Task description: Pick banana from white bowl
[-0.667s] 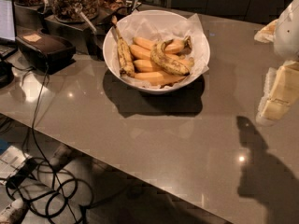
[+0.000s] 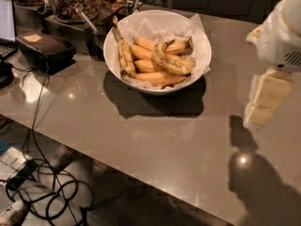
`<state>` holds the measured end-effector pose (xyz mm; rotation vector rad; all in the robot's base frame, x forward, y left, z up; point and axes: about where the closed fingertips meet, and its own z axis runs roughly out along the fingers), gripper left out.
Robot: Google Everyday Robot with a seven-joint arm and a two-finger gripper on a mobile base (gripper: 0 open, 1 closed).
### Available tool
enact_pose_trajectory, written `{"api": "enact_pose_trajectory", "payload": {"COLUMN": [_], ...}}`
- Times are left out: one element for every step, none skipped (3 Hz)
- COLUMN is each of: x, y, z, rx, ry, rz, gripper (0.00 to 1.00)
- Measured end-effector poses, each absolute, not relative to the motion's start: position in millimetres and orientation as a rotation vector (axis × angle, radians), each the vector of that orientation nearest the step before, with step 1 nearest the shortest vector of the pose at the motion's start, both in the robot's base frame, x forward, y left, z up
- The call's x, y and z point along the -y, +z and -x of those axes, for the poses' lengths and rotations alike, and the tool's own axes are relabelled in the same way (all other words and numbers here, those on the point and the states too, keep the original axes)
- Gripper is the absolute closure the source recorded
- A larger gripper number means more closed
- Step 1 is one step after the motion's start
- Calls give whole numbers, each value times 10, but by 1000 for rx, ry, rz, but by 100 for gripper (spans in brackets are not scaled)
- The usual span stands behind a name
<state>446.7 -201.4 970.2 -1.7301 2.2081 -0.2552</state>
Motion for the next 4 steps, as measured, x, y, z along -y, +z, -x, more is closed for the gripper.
{"api": "enact_pose_trajectory", "payload": {"x": [2097,1963,1687,1405], "y": [9629,9634,9520,9422], "z": [-4479,-4482,-4554,-4631], "rx": [-2224,-2227,-2261,-2282], "ry": [-296,-301,-313,-341], "rz": [1738,1728,1753,1796], "gripper": [0,0,0,0]}}
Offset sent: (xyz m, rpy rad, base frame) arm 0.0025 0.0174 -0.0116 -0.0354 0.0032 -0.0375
